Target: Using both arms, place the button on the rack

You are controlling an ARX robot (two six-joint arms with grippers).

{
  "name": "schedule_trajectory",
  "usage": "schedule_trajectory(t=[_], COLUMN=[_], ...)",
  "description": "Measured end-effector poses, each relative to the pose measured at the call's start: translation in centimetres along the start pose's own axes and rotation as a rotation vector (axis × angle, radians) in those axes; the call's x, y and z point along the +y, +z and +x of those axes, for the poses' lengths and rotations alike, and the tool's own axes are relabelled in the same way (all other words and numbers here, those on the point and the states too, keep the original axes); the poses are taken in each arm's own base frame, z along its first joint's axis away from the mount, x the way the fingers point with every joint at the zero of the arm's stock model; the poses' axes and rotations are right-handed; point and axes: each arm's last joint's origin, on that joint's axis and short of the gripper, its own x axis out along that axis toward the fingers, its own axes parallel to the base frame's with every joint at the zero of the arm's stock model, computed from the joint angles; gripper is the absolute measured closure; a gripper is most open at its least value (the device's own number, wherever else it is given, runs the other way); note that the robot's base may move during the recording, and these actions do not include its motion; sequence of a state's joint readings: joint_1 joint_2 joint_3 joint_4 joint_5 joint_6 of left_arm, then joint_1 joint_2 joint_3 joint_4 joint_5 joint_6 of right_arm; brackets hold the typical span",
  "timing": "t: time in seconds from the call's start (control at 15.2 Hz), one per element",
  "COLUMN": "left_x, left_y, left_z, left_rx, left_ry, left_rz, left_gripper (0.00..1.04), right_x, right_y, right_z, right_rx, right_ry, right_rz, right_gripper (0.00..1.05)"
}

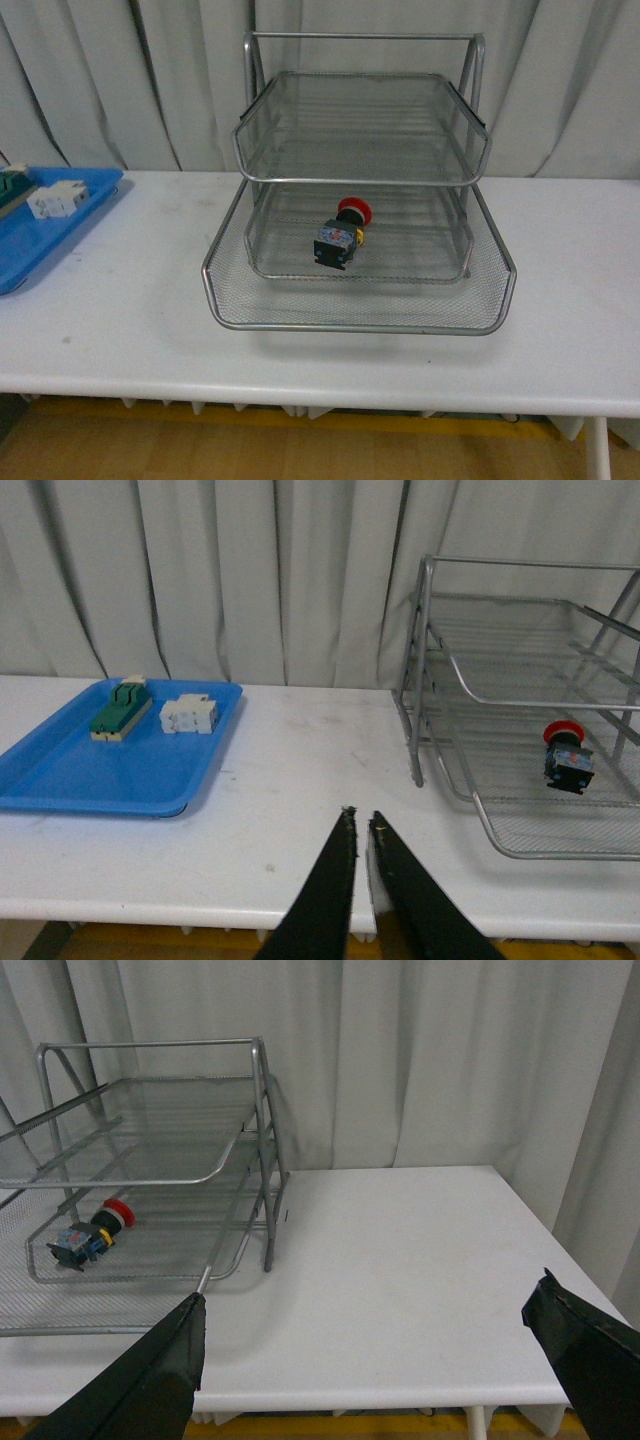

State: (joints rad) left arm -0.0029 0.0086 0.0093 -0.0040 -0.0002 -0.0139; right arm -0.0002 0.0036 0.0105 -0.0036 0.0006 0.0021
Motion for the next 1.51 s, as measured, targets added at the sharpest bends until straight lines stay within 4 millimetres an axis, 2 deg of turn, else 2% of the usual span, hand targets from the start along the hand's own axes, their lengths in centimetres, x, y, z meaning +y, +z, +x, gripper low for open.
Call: schedule_trajectory(t=[0.13, 0.2, 0.33, 0.39, 0.46, 0.53, 0.59, 0.72, 0.92, 1.05, 1.12, 1.18, 1.25, 1.32, 1.51], left_x=[0.0, 0.0, 0.0, 0.0, 0.0, 0.0, 0.0, 0.0, 0.0, 0.0, 0.0, 0.0, 0.0, 0.0, 0.0], left_y=[0.0, 0.0, 0.0, 0.0, 0.0, 0.0, 0.0, 0.0, 0.0, 0.0, 0.0, 0.0, 0.0, 0.0, 0.0], left_z=[0.0, 0.0, 0.0, 0.0, 0.0, 0.0, 0.0, 0.0, 0.0, 0.0, 0.0, 0.0, 0.0, 0.0, 0.0], left_rx=[0.0, 0.0, 0.0, 0.0, 0.0, 0.0, 0.0, 0.0, 0.0, 0.0, 0.0, 0.0, 0.0, 0.0, 0.0], left_ry=[0.0, 0.0, 0.0, 0.0, 0.0, 0.0, 0.0, 0.0, 0.0, 0.0, 0.0, 0.0, 0.0, 0.0, 0.0], left_rz=[0.0, 0.0, 0.0, 0.0, 0.0, 0.003, 0.003, 0.003, 0.003, 0.003, 0.003, 0.003, 0.003, 0.003, 0.003], left_gripper=[0.72, 0.66, 0.38, 0.24, 0.1, 0.05, 0.08, 0.07, 0.07, 0.07, 0.07, 0.07, 0.07, 0.07, 0.07], right_x=[0.0, 0.0, -0.6, -1.8, -2.0, -1.5, -0.9, 1.0, 5.4, 8.3, 9.2, 10.5, 11.9, 13.1, 15.3], right_y=[0.0, 0.0, 0.3, 2.2, 4.4, 5.8, 6.7, 6.8, 5.7, 5.8, 5.8, 5.4, 4.2, 2.7, 0.3], right_z=[0.0, 0.0, 0.5, 1.7, 3.3, 5.2, 7.6, 13.0, 18.1, 19.1, 19.1, 19.1, 19.2, 19.4, 20.3], right_rx=[0.0, 0.0, 0.063, 0.027, -0.035, -0.062, -0.045, 0.131, 0.375, 0.484, 0.514, 0.563, 0.64, 0.727, 0.838], right_ry=[0.0, 0.0, 0.033, 0.001, 0.028, 0.085, 0.132, 0.184, 0.311, 0.396, 0.425, 0.459, 0.489, 0.514, 0.529], right_rz=[0.0, 0.0, 0.064, 0.111, 0.123, 0.124, 0.147, 0.18, 0.157, 0.121, 0.108, 0.078, 0.043, 0.011, -0.045], right_gripper=[0.06, 0.06, 0.06, 0.06, 0.06, 0.06, 0.06, 0.1, 0.4, 0.62, 0.69, 0.82, 0.97, 1.03, 1.03])
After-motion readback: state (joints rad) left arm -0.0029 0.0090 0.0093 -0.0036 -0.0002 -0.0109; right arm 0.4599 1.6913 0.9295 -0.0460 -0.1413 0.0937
